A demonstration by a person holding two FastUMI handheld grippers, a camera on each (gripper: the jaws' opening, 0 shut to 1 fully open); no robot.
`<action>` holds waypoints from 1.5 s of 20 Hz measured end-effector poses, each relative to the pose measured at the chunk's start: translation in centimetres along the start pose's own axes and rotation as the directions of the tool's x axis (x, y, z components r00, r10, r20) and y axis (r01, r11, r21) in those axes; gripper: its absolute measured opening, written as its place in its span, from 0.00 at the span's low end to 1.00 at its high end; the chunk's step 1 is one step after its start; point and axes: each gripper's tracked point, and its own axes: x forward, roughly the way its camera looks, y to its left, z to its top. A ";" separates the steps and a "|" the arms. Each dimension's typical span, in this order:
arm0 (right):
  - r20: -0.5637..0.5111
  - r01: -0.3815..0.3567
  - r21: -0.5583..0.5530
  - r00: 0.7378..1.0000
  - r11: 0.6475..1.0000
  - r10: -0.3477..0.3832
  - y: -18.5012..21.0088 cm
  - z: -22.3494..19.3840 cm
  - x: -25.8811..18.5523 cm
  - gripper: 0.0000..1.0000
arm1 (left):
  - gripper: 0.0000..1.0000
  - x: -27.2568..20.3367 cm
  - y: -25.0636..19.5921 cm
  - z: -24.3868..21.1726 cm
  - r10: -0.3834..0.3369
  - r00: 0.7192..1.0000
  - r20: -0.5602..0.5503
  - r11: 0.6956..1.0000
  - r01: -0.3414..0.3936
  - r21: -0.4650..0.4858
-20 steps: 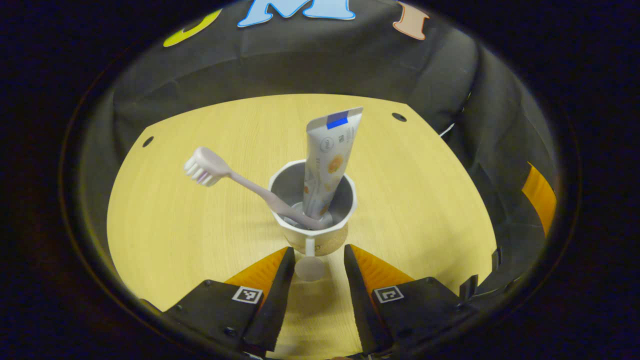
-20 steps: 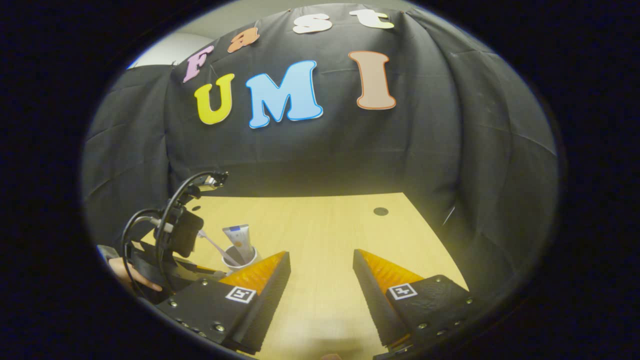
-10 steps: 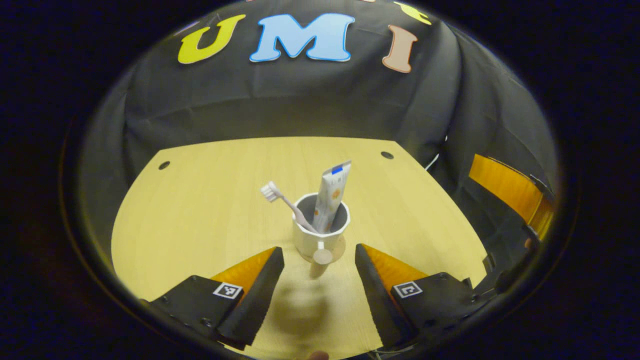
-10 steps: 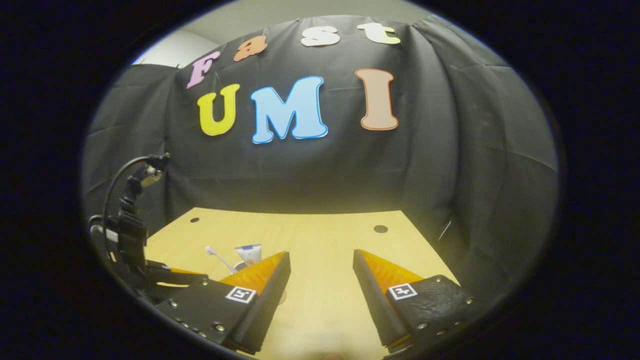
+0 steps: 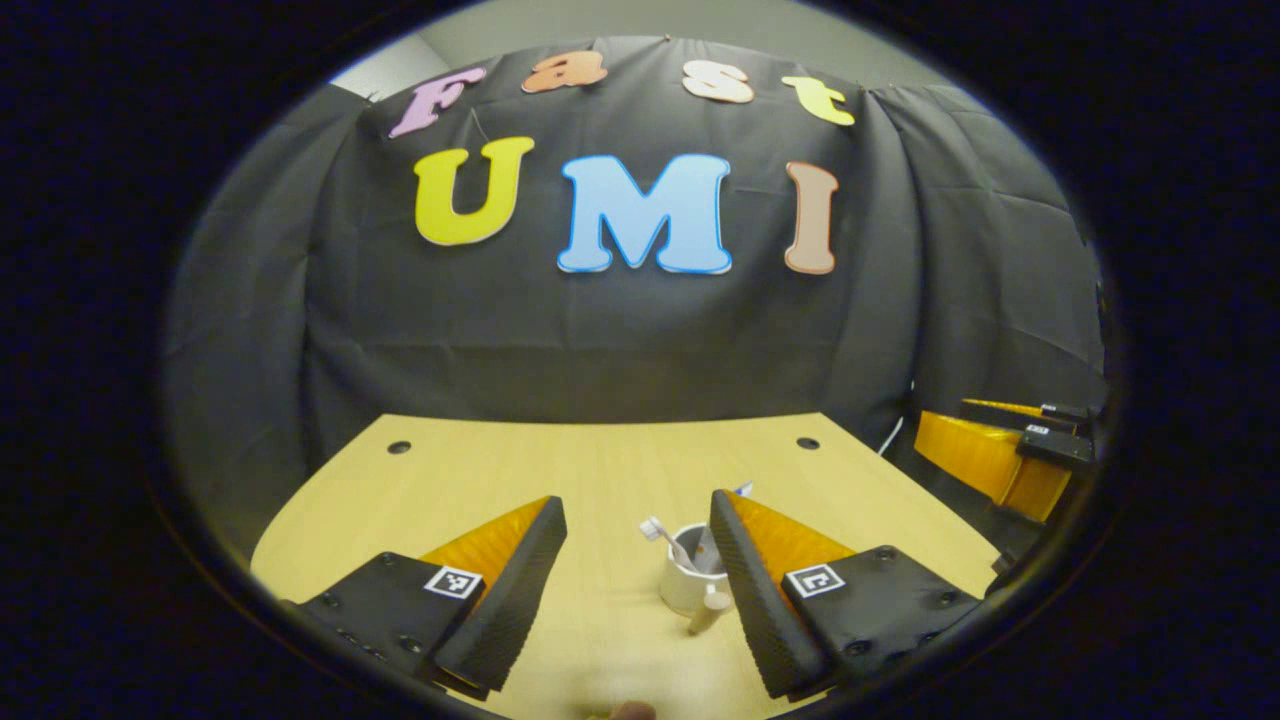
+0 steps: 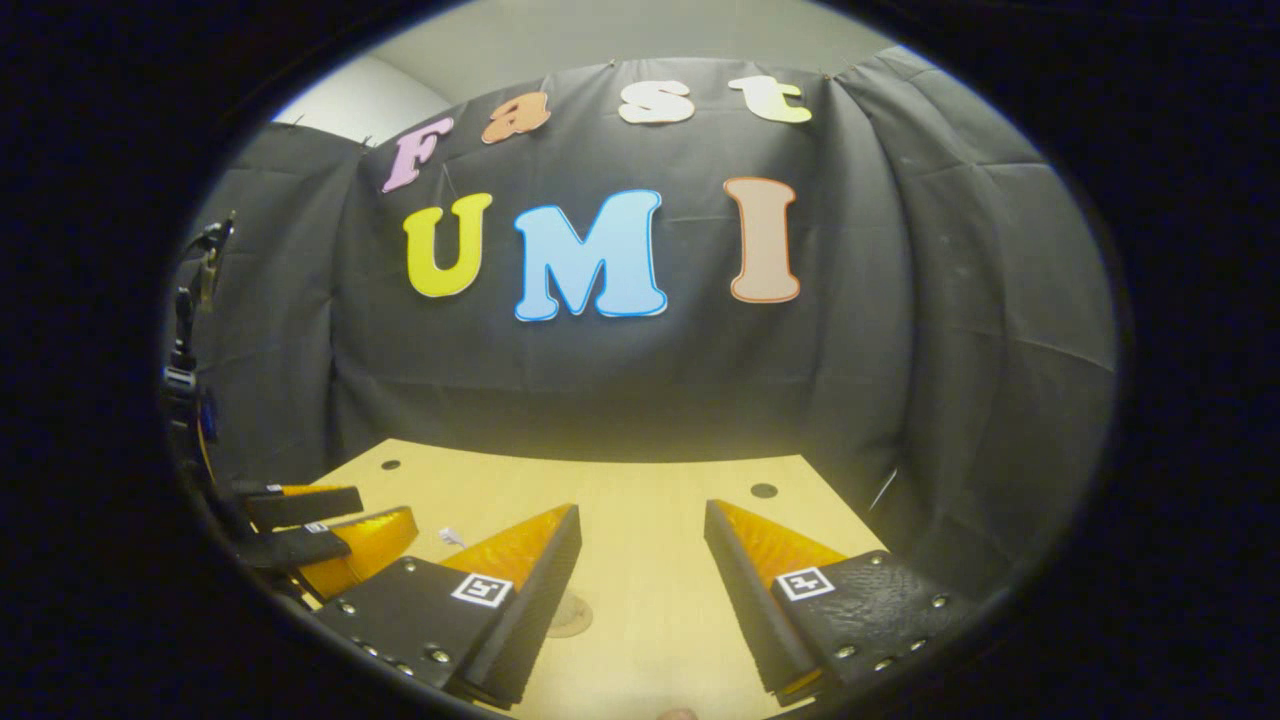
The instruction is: Put the toothbrush and toothpaste on the desktop into the cup, then pick up the cup and place it on the coaster on the desktop.
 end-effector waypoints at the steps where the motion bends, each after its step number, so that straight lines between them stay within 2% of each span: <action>1: 0.009 0.001 -0.009 1.000 1.000 -0.001 0.5 0.4 -0.3 0.81 | 0.91 0.1 0.3 1.4 0.003 0.999 0.047 1.000 -0.004 0.007; 4: 0.050 0.006 -0.039 0.999 0.999 -0.004 1.4 1.8 -1.0 0.81 | 0.92 -1.2 0.3 4.4 0.025 0.989 0.143 0.999 -0.031 0.039; 6: 0.070 0.007 -0.046 0.998 0.999 -0.004 1.7 2.5 -1.3 0.78 | 0.92 -2.1 -0.3 6.1 0.014 0.980 0.199 0.999 -0.024 0.047; 7: 0.079 0.008 -0.046 0.997 0.999 -0.004 1.7 2.7 -1.4 0.81 | 0.97 -2.2 -0.8 6.7 0.007 0.975 0.224 0.999 -0.018 0.046; 8: 0.087 0.010 -0.046 0.996 0.999 -0.005 1.6 2.9 -1.6 0.80 | 0.92 -2.4 -1.1 6.9 0.009 0.972 0.235 0.999 -0.020 0.047; 10: 0.105 0.016 -0.046 0.994 0.999 -0.011 0.9 3.2 -2.0 0.81 | 0.91 -2.5 -1.8 6.8 0.005 0.969 0.246 0.999 -0.018 0.048; 11: 0.114 0.015 -0.045 0.993 0.999 -0.010 0.6 3.4 -2.0 0.80 | 0.94 -2.5 -2.1 6.9 0.006 0.968 0.252 0.999 -0.019 0.046; 12: 0.125 0.016 -0.045 0.992 0.999 -0.011 -0.1 3.6 -2.2 0.81 | 0.91 -2.4 -2.8 6.9 0.008 0.967 0.256 0.999 -0.020 0.043; 13: 0.134 0.019 -0.047 0.991 0.999 -0.012 -0.9 3.7 -2.3 0.80 | 0.94 -2.4 -3.6 6.9 0.014 0.964 0.265 0.999 -0.025 0.039; 15: 0.158 0.019 -0.047 0.987 0.999 -0.012 -2.8 4.0 -2.9 0.81 | 0.94 -2.7 -5.0 7.2 0.029 0.956 0.293 0.999 -0.040 0.031; 16: 0.167 0.022 -0.044 0.986 0.999 -0.014 -4.0 4.1 -3.2 0.80 | 0.91 -3.0 -6.0 7.4 0.039 0.949 0.312 0.998 -0.050 0.028; 19: 0.195 0.023 -0.047 0.981 0.999 -0.014 -8.3 4.2 -4.0 0.81 | 0.97 -3.5 -9.5 7.8 0.075 0.933 0.351 0.995 -0.092 0.031; 20: 0.195 0.020 -0.049 0.981 0.999 -0.010 -9.7 4.1 -3.9 0.81 | 0.91 -3.4 -10.7 7.7 0.089 0.933 0.349 0.994 -0.105 0.027; 21: 0.190 0.018 -0.051 0.982 0.999 -0.008 -11.0 3.7 -3.8 0.78 | 0.91 -3.2 -11.9 7.3 0.107 0.933 0.344 0.993 -0.121 0.018; 24: 0.193 0.005 -0.039 0.981 0.999 0.002 -15.0 3.5 -4.1 0.81 | 0.92 -2.5 -16.1 6.3 0.134 0.935 0.327 0.990 -0.140 -0.006; 30: 0.188 0.033 -0.043 0.982 0.999 -0.025 -21.4 2.9 -4.0 0.78 | 0.91 -1.2 -22.5 5.8 0.137 0.937 0.322 0.991 -0.128 -0.047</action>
